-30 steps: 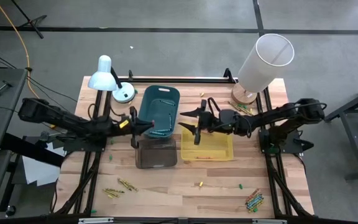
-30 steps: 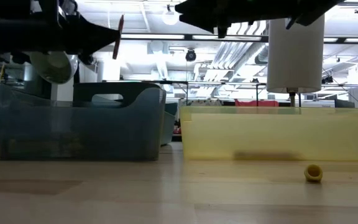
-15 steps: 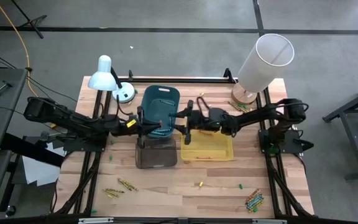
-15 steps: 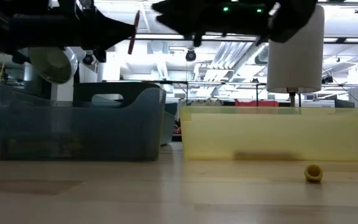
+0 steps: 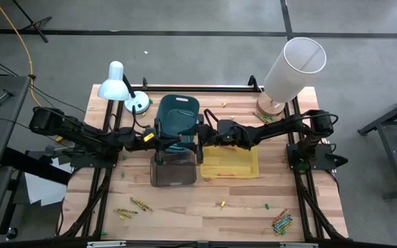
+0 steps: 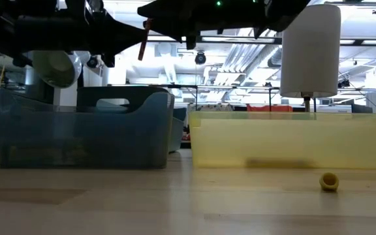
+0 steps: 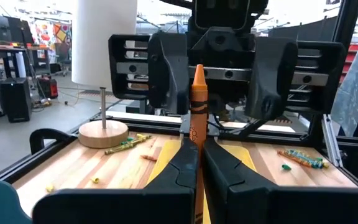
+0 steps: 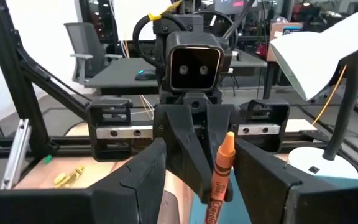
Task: Sort crayons
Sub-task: Put the orange crayon into the yellow bin
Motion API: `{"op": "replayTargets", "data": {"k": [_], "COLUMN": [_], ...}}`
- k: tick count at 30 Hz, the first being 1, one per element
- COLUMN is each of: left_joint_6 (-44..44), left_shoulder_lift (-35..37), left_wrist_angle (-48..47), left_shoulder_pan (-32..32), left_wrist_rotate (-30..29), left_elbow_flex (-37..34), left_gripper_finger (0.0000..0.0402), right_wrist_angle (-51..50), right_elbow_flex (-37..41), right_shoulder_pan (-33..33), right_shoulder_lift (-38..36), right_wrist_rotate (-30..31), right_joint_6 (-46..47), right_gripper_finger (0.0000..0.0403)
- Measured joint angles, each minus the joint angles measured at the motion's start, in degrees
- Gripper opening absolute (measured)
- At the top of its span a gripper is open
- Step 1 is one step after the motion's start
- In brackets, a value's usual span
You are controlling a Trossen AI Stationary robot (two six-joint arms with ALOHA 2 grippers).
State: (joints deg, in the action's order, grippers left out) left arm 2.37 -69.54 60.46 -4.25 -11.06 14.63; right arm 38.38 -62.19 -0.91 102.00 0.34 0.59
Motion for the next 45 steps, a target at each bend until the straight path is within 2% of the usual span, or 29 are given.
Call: {"op": "replayTargets", "data": {"k": [4,13,15,21,26,30,35,41,45], "left_joint_6": [0.00,-0.02,-0.02,-1.82,-2.51,-2.56,-2.31,-0.51,0.53], "left_shoulder_lift": [0.01,0.01,0.01,0.03,2.07,6.39,14.53,24.60,28.31], "left_wrist_angle": [1.33,1.64,1.59,1.01,-1.60,-6.55,-15.80,-24.56,-27.51], "left_shoulder_pan": [0.00,-0.04,-0.04,-0.04,-0.02,0.02,0.02,-0.23,-0.69], "left_wrist_rotate": [-0.01,0.19,0.21,0.17,-0.30,-1.40,-1.73,-1.69,-1.59], "left_elbow_flex": [0.00,-0.02,-0.02,-0.02,-0.91,-1.20,-1.25,-1.25,-1.25], "left_gripper_finger": [0.0000,0.0000,0.0001,0.0024,0.0065,0.0102,0.0132,0.0141,0.0139], "right_wrist_angle": [-0.03,0.02,0.02,-0.10,-4.24,-9.96,-19.20,-31.18,-43.68], "right_elbow_flex": [0.02,0.07,0.11,0.11,0.13,0.13,0.13,0.13,0.13], "right_shoulder_pan": [0.00,0.07,0.07,0.04,0.00,-0.47,-3.10,-7.63,-9.01], "right_shoulder_lift": [0.00,0.00,0.00,0.00,-1.80,-4.47,-8.34,-12.04,-12.66], "right_wrist_rotate": [0.06,0.50,0.50,0.45,0.11,1.99,9.69,22.65,22.65], "right_joint_6": [0.69,0.93,0.91,0.90,0.42,-1.19,-4.39,-3.73,3.83], "right_gripper_finger": [0.0145,0.0024,0.0010,0.0011,0.0005,0.0003,0.0003,0.0003,0.0003]}}
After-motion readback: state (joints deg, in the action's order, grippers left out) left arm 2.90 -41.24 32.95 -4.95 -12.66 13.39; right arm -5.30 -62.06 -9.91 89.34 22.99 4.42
